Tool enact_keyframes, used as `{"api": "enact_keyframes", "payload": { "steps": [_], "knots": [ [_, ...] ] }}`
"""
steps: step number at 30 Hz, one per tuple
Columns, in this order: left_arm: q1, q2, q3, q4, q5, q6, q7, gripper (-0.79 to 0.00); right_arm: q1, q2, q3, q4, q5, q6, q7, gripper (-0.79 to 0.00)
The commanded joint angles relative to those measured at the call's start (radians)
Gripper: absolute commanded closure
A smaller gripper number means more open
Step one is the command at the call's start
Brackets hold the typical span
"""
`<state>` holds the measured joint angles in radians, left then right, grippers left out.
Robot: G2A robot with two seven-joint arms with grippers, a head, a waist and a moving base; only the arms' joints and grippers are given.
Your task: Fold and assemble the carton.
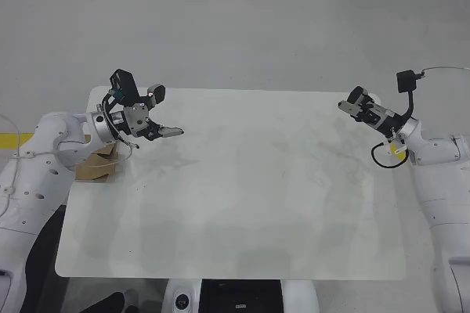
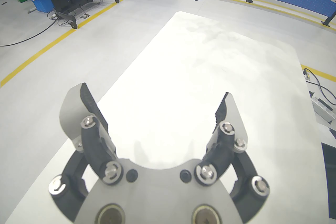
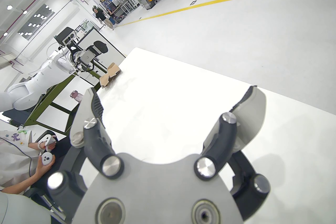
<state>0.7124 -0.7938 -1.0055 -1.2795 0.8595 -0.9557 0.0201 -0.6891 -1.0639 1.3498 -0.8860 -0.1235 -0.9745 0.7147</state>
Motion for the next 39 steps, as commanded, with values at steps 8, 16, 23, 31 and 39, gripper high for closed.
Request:
{"api": "enact_keyframes", "payload": {
  "steps": [8, 16, 23, 31, 39],
  "knots": [
    [0.000, 0.000, 0.000, 0.000, 0.000, 0.000, 0.000, -0.785, 0.000, 0.000, 0.000, 0.000, 0.000, 0.000, 0.000, -0.784],
    [0.000, 0.000, 0.000, 0.000, 0.000, 0.000, 0.000, -0.785, 0.000, 0.000, 0.000, 0.000, 0.000, 0.000, 0.000, -0.785],
    [0.014, -0.001, 0.001, -0.005, -0.011, 0.019, -0.007, -0.785, 0.000, 0.000, 0.000, 0.000, 0.000, 0.000, 0.000, -0.785],
    [0.035, 0.007, -0.041, 0.050, -0.295, 0.015, -0.170, -0.785, 0.000, 0.000, 0.000, 0.000, 0.000, 0.000, 0.000, -0.785],
    [0.037, 0.038, -0.112, 0.139, -0.630, 0.010, -0.427, -0.785, 0.000, 0.000, 0.000, 0.000, 0.000, 0.000, 0.000, -0.785]
  ]
}}
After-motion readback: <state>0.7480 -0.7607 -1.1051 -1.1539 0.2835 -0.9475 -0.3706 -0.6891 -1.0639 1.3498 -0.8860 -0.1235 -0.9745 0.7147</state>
